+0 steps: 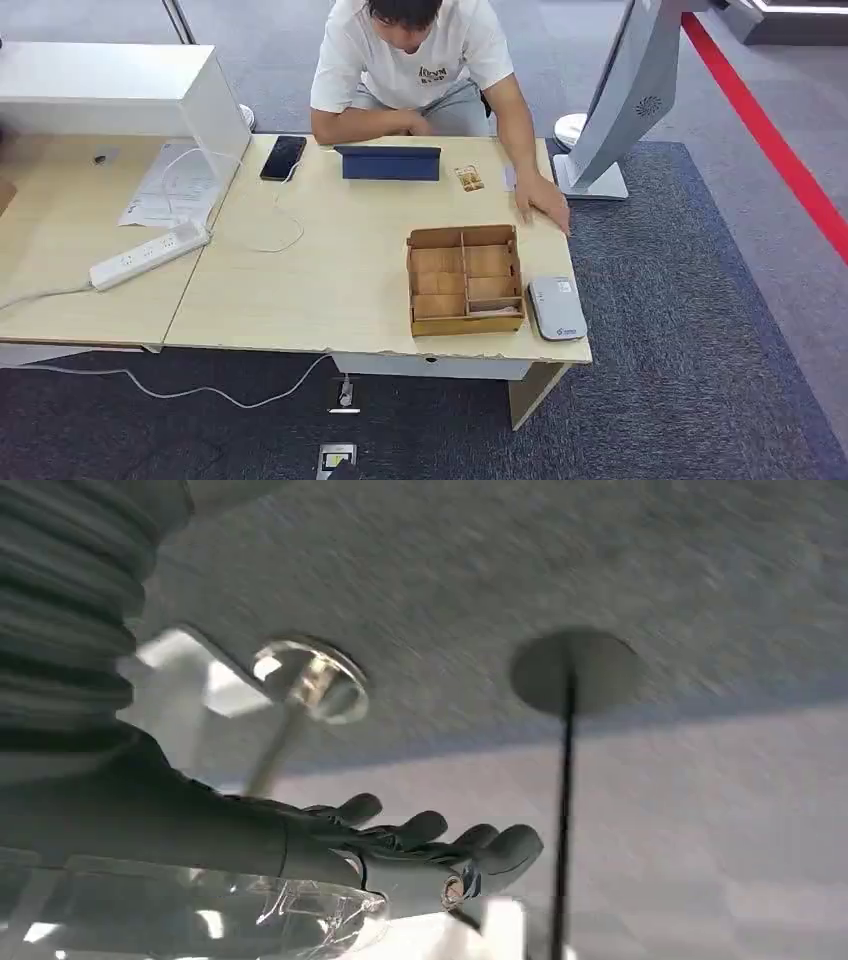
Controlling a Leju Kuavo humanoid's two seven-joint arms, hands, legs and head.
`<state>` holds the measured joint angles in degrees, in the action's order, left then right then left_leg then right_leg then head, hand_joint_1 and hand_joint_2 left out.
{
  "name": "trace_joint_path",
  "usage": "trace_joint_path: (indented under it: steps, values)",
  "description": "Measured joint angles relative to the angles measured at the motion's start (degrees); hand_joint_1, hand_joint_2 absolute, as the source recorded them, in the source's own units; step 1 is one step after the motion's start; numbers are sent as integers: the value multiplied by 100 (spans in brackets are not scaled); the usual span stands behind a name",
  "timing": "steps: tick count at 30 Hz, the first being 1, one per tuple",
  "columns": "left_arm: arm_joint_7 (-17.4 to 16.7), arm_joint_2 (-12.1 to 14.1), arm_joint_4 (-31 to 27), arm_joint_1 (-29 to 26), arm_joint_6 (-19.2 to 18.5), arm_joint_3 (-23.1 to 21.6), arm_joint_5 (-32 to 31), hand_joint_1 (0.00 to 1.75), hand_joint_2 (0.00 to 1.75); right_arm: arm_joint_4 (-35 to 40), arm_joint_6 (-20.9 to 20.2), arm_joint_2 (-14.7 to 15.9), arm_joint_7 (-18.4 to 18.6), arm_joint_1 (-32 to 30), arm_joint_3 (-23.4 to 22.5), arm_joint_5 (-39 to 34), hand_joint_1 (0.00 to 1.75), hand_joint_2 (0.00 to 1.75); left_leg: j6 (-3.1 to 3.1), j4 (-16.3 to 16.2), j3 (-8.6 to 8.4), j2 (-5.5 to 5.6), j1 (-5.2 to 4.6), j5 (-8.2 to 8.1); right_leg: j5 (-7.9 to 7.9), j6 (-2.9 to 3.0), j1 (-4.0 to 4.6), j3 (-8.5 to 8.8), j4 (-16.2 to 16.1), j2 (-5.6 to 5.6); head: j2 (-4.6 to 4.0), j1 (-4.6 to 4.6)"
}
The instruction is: Pass the card to the sensor for recognition and then transmit it.
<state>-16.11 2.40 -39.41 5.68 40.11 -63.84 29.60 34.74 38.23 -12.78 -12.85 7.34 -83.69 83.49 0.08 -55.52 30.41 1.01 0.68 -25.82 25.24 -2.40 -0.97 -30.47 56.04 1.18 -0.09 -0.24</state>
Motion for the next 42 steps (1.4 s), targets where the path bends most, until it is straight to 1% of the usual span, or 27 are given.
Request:
trace_joint_path:
  steps: [1, 4, 5, 7, 11, 13, 18, 24, 30, 33, 42]
  values:
    - [-24, 7, 0, -3, 0, 0, 11, 0, 175, -295, -2, 82, 178, 9, -19, 48, 0, 175, 0, 0, 0, 0, 0, 0, 0, 0, 0, 1, 0, 0, 0, -4]
    - [-135, 26, -9, -22, 0, 9, 17, 0, 175, -1080, -89, 299, 954, 54, -61, 273, 0, 175, 0, 0, -2, 0, -1, 0, 0, 0, -1, 2, 0, 0, 0, -2]
    - [-190, 39, -15, -32, 2, 11, 6, 0, 175, -1275, -194, 338, 1222, 61, -70, 380, 0, 175, 0, 0, -1, 0, -2, 0, 0, 0, 0, 2, 0, -1, 0, -2]
    - [-299, 66, -48, -44, 0, 11, -39, 0, 175, -1649, -450, 426, 1640, 84, -70, 557, 0, 175, 0, 0, -2, 0, -2, 0, 0, 0, 0, 1, 0, -1, 0, -2]
    - [-524, 109, -116, -37, 2, 11, -166, 0, 175, -2189, -926, 509, 2084, 96, -70, 634, 0, 175, -1, 0, -2, 1, 0, 0, 0, 0, 1, 2, 1, -1, 0, -2]
    - [-507, 127, -146, -39, 0, 2, -208, 0, 175, -2384, -1168, 529, 2247, 98, -68, 636, 0, 175, -1, 0, -1, 1, 0, 1, 0, 0, 2, 2, 1, -1, 0, -2]
    - [-435, 153, -184, -39, 2, -50, -158, 0, 175, -2775, -1589, 575, 2515, 134, 24, 642, 0, 175, -1, 0, -2, 1, 0, 1, 0, 0, 1, 4, 1, -1, 0, -2]
    - [-490, 201, -234, -42, 2, -59, -146, 0, 175, -3020, -1840, 594, 2699, 281, 273, 647, 0, 175, 1, -1, -2, 1, -2, 2, -1, -1, 0, 5, 1, -1, 0, -2]
    - [-627, 249, -324, -32, 0, -96, -129, 0, 175, -3173, -2055, 605, 2734, 405, 498, 647, 0, 175, 0, -1, -3, 1, -2, 4, -3, -3, 0, 4, 1, -1, 0, -2]
    - [-717, 267, -358, 26, -22, -201, -168, 0, 175, -3234, -2164, 605, 2705, 415, 553, 647, 0, 175, 0, -1, -1, 1, -1, 4, -3, -3, 0, 4, 1, -1, 0, -2]
    - [-778, 269, -363, 164, -61, -409, -254, 0, 175, -3319, -2221, 603, 2638, 425, 590, 647, 0, 175, 0, -1, -2, 1, -2, 4, -3, -3, 0, 4, 1, -1, 0, -2]
